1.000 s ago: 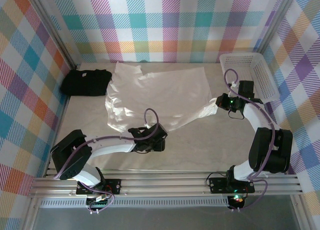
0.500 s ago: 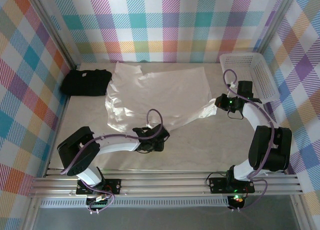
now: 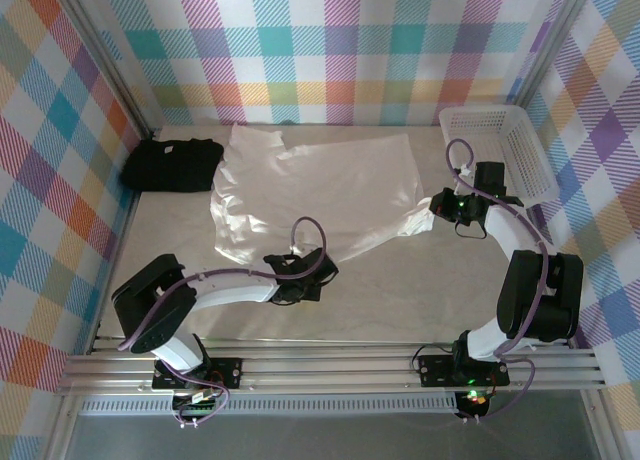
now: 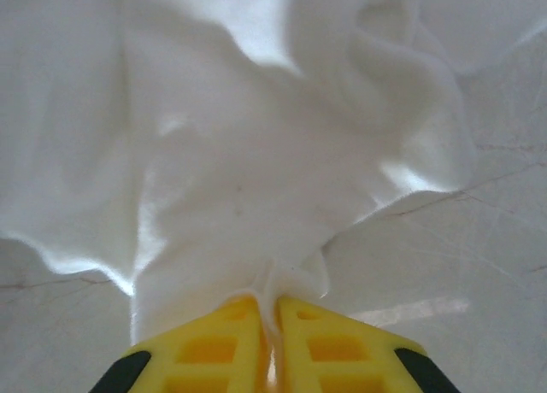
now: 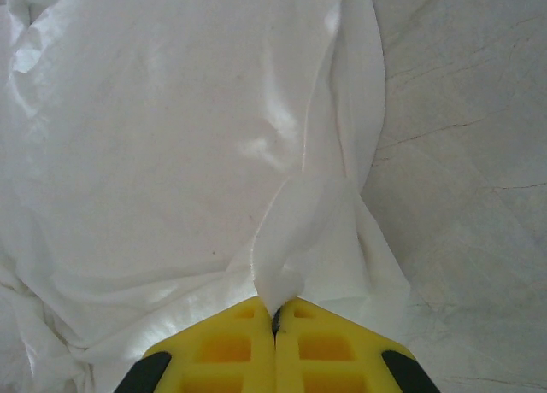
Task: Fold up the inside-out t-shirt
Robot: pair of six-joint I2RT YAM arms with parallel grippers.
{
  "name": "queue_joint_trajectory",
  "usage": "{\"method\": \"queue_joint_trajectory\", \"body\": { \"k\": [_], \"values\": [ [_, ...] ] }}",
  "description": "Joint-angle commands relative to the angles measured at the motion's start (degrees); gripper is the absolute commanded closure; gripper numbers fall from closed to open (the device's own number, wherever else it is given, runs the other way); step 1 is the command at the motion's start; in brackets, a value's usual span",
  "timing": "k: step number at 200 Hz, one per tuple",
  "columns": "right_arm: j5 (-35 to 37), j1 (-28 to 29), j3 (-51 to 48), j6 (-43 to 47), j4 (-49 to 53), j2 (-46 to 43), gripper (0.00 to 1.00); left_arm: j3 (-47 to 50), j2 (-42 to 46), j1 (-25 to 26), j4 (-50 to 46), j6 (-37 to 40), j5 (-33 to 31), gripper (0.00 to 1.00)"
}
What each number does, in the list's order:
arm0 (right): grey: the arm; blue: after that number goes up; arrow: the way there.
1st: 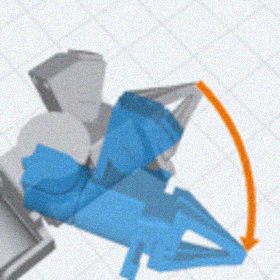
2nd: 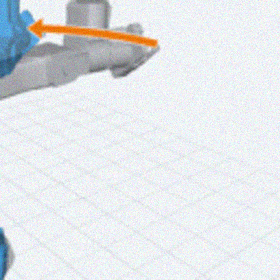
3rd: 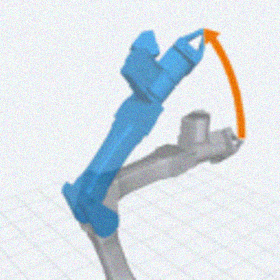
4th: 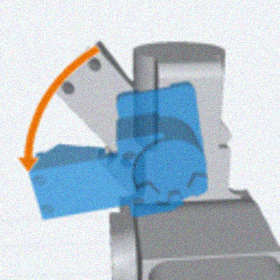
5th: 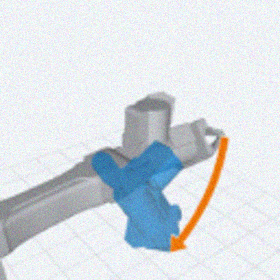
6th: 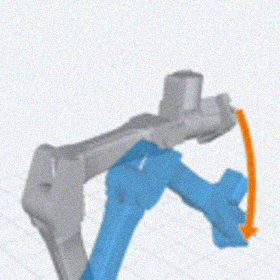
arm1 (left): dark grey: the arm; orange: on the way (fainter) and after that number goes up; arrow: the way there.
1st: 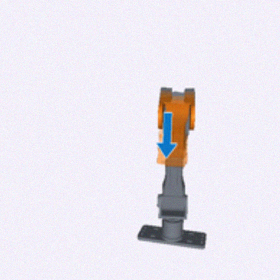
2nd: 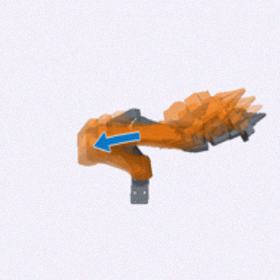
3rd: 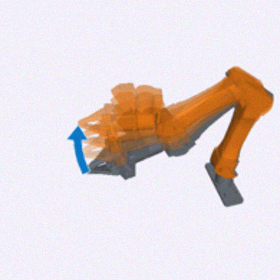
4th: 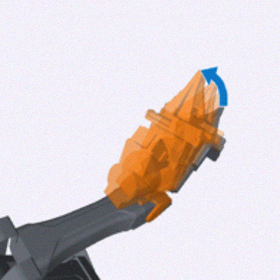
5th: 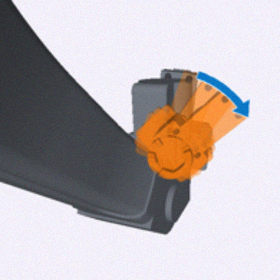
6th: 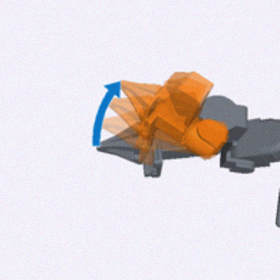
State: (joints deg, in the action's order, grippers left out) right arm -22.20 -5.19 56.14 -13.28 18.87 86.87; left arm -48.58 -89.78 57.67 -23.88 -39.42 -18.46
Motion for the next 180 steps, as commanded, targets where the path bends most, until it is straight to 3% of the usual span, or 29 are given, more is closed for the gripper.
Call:
{"method": "queue_joint_trajectory", "body": {
  "k": [1, 31, 48, 66, 98, 127, 154, 180],
  "values": [
    [-1.11, 0.31, 0.46, -0.33, -0.78, -0.23, 1.0, 1.02, 5.42, 0.12, -2.76, 1.76, -6.22, 0.98],
    [-4.16, 0.36, 1.45, -3.64, -2.85, -4.04, 1.0, 0.88, 16.46, -1.31, -7.75, 6.19, -15.75, 1.0],
    [-7.24, 0.53, 3.1, -7.28, -6.15, -6.97, 1.0, -1.81, 24.92, -4.97, -10.64, 11.94, -21.98, 1.0],
    [-8.31, 0.71, 6.96, -9.22, -7.32, -9.9, 1.0, -7.04, 33.66, -12.26, -11.18, 19.11, -25.86, 1.0],
    [1.01, -0.03, 18.71, -4.35, 0.56, -17.88, 1.0, -22.2, 42.26, -24.78, -8.9, 32.29, -27.89, 1.0],
    [7.04, -1.04, 28.21, -1.06, 6.7, -22.74, 1.0, -37.56, 39.91, -33.28, -11.16, 39.09, -27.37, 1.0],
    [9.86, -1.4, 35.25, 2.62, 12.78, -24.75, 1.0, -54.09, 32.53, -36.16, -19.45, 42.67, -26.27, 1.0],
    [10.35, -1.53, 37.09, 4.36, 14.43, -25.97, 1.0, -63.99, 25.59, -40.32, -23.18, 45.64, -24.68, 1.0]
  ]
}}
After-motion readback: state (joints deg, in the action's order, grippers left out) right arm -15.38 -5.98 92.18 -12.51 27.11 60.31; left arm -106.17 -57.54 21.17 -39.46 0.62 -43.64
